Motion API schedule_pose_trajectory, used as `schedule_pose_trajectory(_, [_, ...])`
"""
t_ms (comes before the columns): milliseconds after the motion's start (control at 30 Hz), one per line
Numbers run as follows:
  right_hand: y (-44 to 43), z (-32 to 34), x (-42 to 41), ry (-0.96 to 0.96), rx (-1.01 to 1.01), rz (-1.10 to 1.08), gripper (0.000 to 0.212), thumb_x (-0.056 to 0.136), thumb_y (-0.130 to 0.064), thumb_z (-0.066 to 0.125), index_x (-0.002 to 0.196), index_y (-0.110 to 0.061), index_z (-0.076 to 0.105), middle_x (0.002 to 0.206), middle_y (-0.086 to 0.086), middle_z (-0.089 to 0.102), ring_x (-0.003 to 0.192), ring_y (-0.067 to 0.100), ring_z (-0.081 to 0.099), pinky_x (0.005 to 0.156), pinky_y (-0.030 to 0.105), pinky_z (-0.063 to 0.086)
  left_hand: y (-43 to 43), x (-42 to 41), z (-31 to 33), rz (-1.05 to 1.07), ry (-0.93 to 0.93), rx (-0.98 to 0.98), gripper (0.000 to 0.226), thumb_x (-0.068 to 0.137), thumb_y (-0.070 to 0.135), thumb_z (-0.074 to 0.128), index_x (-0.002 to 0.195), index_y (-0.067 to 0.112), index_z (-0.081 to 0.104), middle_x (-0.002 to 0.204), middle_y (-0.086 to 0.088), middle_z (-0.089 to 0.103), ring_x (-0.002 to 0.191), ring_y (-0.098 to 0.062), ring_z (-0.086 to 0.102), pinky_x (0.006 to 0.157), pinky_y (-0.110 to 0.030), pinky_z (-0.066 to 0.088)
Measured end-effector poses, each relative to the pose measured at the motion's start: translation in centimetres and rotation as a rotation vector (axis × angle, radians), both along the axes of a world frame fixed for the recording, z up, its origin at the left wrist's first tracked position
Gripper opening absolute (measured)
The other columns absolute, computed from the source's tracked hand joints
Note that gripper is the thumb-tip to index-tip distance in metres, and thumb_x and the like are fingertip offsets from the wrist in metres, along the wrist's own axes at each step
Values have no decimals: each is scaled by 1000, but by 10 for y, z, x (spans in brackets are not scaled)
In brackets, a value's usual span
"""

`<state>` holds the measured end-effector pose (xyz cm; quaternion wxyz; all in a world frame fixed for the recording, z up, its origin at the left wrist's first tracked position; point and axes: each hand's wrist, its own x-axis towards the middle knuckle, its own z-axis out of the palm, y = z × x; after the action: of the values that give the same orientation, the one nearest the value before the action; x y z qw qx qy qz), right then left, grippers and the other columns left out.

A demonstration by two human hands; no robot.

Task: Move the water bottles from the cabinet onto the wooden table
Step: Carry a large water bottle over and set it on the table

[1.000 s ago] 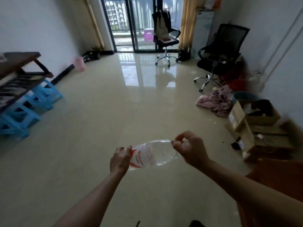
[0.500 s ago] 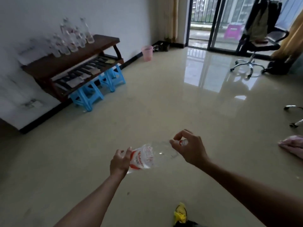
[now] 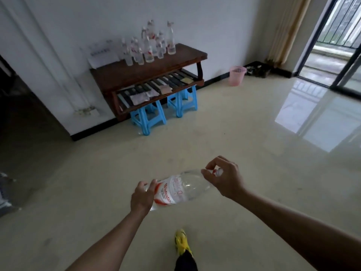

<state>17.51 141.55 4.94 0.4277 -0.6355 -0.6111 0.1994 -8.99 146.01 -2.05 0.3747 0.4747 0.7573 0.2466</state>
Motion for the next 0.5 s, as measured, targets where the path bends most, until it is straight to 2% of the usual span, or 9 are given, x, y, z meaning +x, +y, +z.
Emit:
schedule_pose_trajectory(133, [125,6,-2,-6,15,-8,15,70,-35,75,67,-27,63,72,-12,62,66,4,58,61,19,43,117,-3,4,-9,-13,9,63,85,64,52,118,12,60,122,-14,64,112,-32,58,93,-36,44])
schedule_pose_trajectory(267, [229,25,-3,-16,39,-20,20,71,-29,79,66,-31,60,72,-12,61,67,3,57,60,15,41,230,-3,29,-15,4,32,59,87,62,51,120,13,59,122,-14,64,111,-32,59,91,-36,43])
schedule_pose_trajectory(367, [291,33,6,-21,37,-37,22,72,-27,81,66,-30,60,71,-12,61,66,3,57,59,11,38,300,5,41,-33,-10,39,71,75,69,46,119,14,60,119,-13,65,109,-32,59,92,-37,45])
schedule_pose_trajectory(433, [336,35,17,-29,42,-36,20,72,-26,81,67,-29,62,71,-11,62,66,3,57,60,12,39,343,14,42,-34,-29,44,75,71,70,44,117,14,61,117,-12,66,108,-31,59,93,-38,46])
schedule_pose_trajectory(500, [387,35,28,-29,38,-27,20,72,-25,82,67,-28,62,72,-10,63,66,4,58,61,16,42,390,26,36,-30,-35,39,69,77,68,49,117,13,61,117,-12,66,108,-31,59,93,-37,46])
